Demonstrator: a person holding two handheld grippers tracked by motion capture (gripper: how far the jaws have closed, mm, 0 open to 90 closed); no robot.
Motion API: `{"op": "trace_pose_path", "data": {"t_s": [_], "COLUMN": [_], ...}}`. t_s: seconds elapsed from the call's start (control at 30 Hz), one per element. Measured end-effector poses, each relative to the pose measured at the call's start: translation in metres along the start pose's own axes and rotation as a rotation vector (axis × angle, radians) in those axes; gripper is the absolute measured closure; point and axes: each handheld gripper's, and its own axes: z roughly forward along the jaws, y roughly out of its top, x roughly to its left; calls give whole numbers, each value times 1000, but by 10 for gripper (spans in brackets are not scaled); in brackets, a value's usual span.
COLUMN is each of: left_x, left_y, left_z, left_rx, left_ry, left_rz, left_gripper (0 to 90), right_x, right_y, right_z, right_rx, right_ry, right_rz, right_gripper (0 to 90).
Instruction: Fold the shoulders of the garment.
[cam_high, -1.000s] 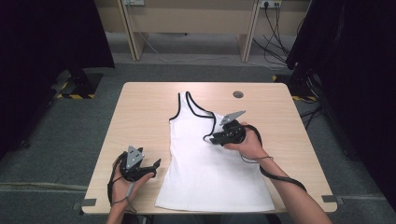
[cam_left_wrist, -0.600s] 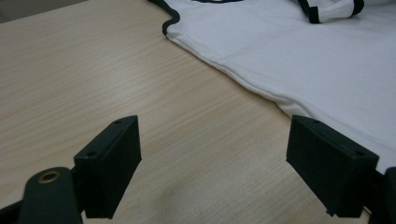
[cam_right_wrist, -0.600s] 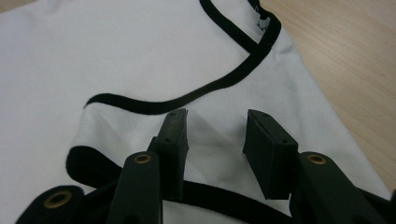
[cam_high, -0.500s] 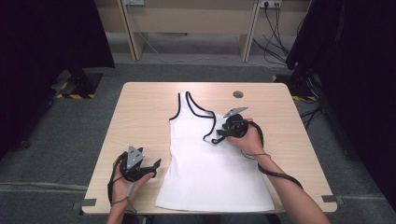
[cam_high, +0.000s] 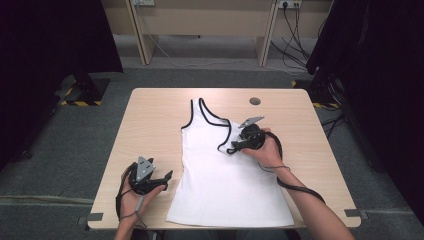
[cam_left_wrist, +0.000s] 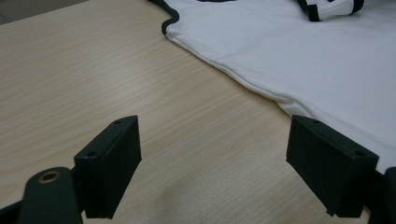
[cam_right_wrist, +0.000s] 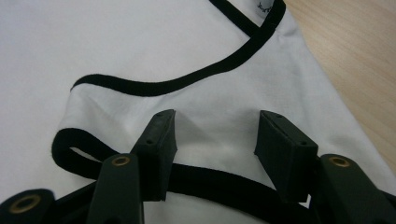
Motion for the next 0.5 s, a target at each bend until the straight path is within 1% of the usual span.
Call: {"op": "trace_pose_path", "data": {"t_s": [0.13,0.5], "left_x": [0,0], "left_y": [0,0], "left_z": [0,0], "left_rx": [-1,1], "left_ry": [-1,-1], "left_rz": [-2,-1], "left_gripper": [175,175], "right_x": [-3,-6], "right_y": [2,-1], "right_z": [-7,-24], "right_rx": [-18,-22], "right_ry": [-7,-13], "right_rz": [22,52], "right_gripper": [426,341]}}
